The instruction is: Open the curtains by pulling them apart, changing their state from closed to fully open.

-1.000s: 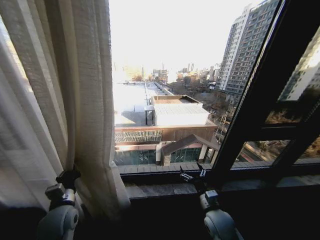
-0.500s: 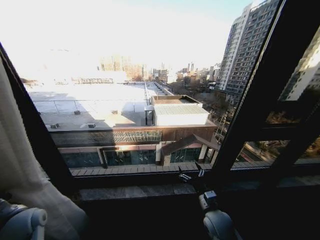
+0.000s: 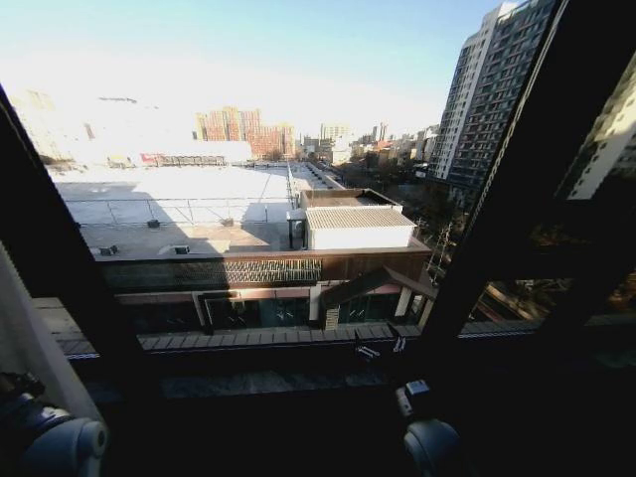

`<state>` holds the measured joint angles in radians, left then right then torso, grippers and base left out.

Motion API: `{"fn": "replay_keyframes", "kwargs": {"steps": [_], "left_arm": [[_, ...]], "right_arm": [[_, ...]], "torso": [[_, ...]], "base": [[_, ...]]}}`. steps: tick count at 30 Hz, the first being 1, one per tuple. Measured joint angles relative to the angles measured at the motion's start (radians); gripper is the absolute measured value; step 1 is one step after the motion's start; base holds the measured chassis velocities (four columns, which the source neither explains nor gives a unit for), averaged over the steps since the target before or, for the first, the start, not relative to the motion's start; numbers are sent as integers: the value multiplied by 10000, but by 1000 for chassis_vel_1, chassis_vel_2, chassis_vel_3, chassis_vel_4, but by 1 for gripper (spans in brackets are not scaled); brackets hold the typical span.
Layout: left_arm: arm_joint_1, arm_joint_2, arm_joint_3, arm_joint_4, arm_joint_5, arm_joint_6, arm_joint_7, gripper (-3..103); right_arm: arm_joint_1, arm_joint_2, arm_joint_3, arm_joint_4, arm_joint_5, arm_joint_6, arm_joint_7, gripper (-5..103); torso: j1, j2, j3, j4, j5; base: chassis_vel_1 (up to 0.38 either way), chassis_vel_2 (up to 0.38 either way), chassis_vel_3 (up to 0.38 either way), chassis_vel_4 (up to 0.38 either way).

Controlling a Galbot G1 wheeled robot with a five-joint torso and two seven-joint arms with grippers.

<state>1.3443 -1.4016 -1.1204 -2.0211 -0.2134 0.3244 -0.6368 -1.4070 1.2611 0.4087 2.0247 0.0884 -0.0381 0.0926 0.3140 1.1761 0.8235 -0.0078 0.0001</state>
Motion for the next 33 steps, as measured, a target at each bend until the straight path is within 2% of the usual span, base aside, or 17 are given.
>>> {"fn": "replay_keyframes", "kwargs": {"steps": [3,4,5,9,10,15,16,19,20,21,22,23,24,25,26,27,33], "left_arm": [[703,-344,0,-1008,-114,699,1266,77],[703,-344,0,-1008,-114,699,1266,77],[957,-476,29,-1441,-203,1071,1555,77],[1886,-709,-26,-2738,-469,1918,2885,97],[1886,-709,-26,-2738,-469,1918,2885,97],[2342,-286,-94,-3494,-1009,2874,5018,100],[2342,-286,-94,-3494,-1009,2874,5018,100],[2226,300,21,-3619,-1174,3219,6371,100],[2179,412,56,-3591,-1175,3172,6772,100],[2179,412,56,-3591,-1175,3172,6772,100],[2142,475,80,-3507,-1171,2984,7106,100],[2047,527,214,-3078,-1072,1802,7762,100],[2026,515,256,-2922,-1035,1354,7900,100],[2026,515,256,-2922,-1035,1354,7900,100],[2003,448,293,-2652,-1007,651,8230,100],[2031,363,277,-2501,-1029,369,8566,100],[2253,194,192,-2030,-1467,-14,9559,100]], "right_arm": [[26,11,1,17,-8,-11,4,100],[26,11,1,17,-8,-11,4,100],[11,1,1,24,-8,-11,4,100],[-31,-20,-5,15,-18,-10,-23,100],[-31,-20,-5,15,-18,-10,-23,100],[8,141,-136,-189,-19,31,-49,100],[8,141,-136,-189,-19,31,-49,100],[-7,180,-185,-191,-18,63,-287,100],[-7,188,-183,-176,-5,64,-323,100],[-7,188,-183,-176,-5,64,-323,100],[-1,196,-178,-152,35,61,-341,100],[34,196,-140,-54,241,-57,-349,100],[47,195,-112,-7,309,-142,-349,100],[47,195,-112,-7,309,-142,-349,100],[78,191,-16,105,447,-415,-346,100],[99,169,79,185,533,-639,-344,100],[132,106,330,295,605,-1319,-360,100]], "torso": [[0,0,0,2,1],[0,0,0,2,1],[0,0,0,2,2],[-2,1,0,3,4],[-2,1,0,3,4],[-1,0,0,3,2],[-1,0,0,3,2],[-2,0,0,-1,3],[-2,0,0,0,2],[-2,0,0,0,2],[-2,0,0,0,4],[-1,1,0,0,2],[-2,0,0,0,0],[-2,0,0,0,0],[-1,0,0,0,0],[-1,0,1,1,-2],[-1,0,0,2,1]], "base": [[0,0,0,0],[0,0,0,0],[0,0,0,0],[0,0,0,0],[0,0,0,0],[0,0,0,0],[0,0,0,0],[0,0,0,0],[0,0,0,0],[0,0,0,0],[0,0,0,0],[0,0,0,0],[0,0,0,0],[0,0,0,0],[0,0,0,0],[0,0,0,0],[0,0,0,0]]}}
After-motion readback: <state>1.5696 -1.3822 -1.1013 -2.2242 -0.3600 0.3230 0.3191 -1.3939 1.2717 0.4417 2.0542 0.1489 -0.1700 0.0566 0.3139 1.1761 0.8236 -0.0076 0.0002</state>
